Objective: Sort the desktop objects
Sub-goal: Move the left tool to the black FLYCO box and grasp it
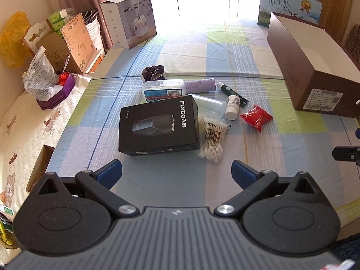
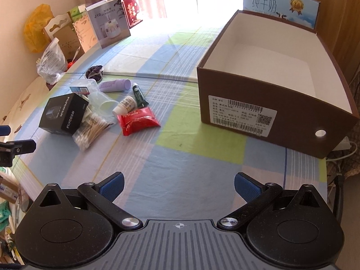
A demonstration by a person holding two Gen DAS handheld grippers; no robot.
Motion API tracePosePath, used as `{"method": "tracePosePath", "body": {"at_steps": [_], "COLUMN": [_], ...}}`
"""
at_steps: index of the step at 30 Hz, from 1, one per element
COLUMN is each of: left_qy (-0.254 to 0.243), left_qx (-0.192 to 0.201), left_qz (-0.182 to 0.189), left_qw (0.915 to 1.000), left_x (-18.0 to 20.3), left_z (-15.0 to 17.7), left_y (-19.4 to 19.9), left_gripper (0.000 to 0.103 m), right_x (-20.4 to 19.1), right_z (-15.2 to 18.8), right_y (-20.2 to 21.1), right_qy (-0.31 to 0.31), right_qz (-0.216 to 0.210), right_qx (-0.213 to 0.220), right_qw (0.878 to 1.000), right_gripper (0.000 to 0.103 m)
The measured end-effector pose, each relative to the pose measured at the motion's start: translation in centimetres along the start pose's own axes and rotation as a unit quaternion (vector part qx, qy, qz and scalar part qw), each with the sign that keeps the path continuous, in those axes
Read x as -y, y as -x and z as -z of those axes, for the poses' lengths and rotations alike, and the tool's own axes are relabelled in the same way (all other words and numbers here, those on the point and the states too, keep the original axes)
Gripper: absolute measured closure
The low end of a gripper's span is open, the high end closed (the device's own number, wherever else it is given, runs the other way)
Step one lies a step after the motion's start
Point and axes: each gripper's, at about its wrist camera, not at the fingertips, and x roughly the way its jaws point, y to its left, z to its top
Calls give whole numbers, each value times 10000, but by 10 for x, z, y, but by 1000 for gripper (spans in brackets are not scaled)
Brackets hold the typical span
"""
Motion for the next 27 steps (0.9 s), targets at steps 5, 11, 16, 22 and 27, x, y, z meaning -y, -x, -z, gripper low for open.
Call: {"method": "tracePosePath", "body": {"at_steps": [5,11,16,22,27], "left_qy": [-374,-1147,-1840,-2627,-3229], "left_qx": [-71,-54,-68,40,168], "left_qz": [20,86,352,657,965], "left_qw": [9993,9933,9823,9626,9414], "left_x": [-1,-14,-31,-42,-45], "left_z": [-2,-10,-22,-35,-38], "left_y": [-9,-28,-49,-69,-86], "left_gripper": [1,1,1,1,1], "right_x": [3,-2,-9,-17,-19], "right_z": [-3,-6,-6,7,25], "right_y": [-4,-10,-13,-25,-29], "right_qy": [-158,-611,-1134,-1930,-2634], "right_qz": [20,229,536,757,930], "right_qx": [-24,-27,-53,-209,-306], "right_qw": [9999,9979,9921,9781,9597], "right_gripper": [2,2,2,2,2]}}
